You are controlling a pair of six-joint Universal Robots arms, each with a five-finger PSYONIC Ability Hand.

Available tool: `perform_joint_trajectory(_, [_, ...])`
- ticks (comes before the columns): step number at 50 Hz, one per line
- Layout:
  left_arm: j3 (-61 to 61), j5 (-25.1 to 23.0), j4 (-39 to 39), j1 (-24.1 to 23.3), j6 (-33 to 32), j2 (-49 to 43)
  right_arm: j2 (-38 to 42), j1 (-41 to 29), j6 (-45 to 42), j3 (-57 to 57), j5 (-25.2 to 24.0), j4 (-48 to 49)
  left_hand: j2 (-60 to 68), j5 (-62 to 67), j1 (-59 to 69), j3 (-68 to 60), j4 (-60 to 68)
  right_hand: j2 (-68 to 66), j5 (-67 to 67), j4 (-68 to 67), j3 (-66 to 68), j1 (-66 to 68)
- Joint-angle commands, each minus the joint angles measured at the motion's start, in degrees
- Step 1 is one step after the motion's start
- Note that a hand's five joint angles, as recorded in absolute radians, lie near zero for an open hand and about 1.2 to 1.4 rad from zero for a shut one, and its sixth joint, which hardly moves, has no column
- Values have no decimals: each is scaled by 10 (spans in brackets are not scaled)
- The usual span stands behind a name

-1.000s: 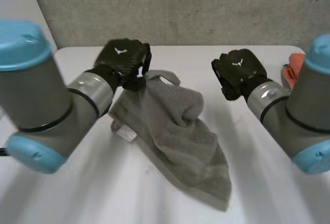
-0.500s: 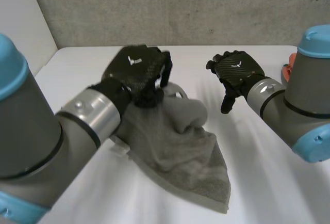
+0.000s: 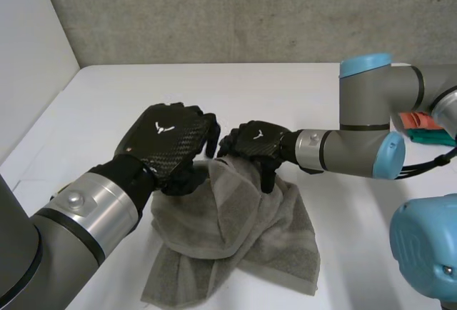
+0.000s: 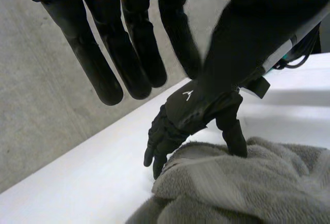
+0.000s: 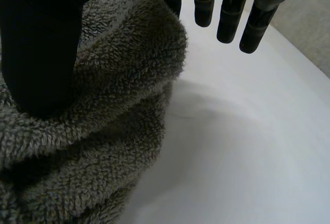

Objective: Fold the laundry.

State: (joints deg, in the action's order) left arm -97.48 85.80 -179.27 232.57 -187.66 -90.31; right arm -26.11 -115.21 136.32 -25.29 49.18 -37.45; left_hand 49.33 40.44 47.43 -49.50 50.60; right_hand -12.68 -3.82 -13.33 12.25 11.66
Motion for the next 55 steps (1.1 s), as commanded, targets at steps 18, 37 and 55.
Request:
perform_joint_trajectory(18, [-21, -5, -67, 8, 5, -151, -236, 41, 184, -263, 192, 114, -206, -217, -187, 208, -219, 27, 38, 33, -22, -17])
perform_joint_trajectory(37, [103, 2, -86, -41, -2, -306, -430, 61, 227, -711, 236, 338, -119, -130, -100, 121, -132, 27, 38, 33, -22, -17])
perform_joint_trajectory(55, [99, 2, -80, -21, -2, -242, -446, 9, 305, -796, 278, 439, 280, 269, 299, -278, 267, -46, -35, -40, 51, 57])
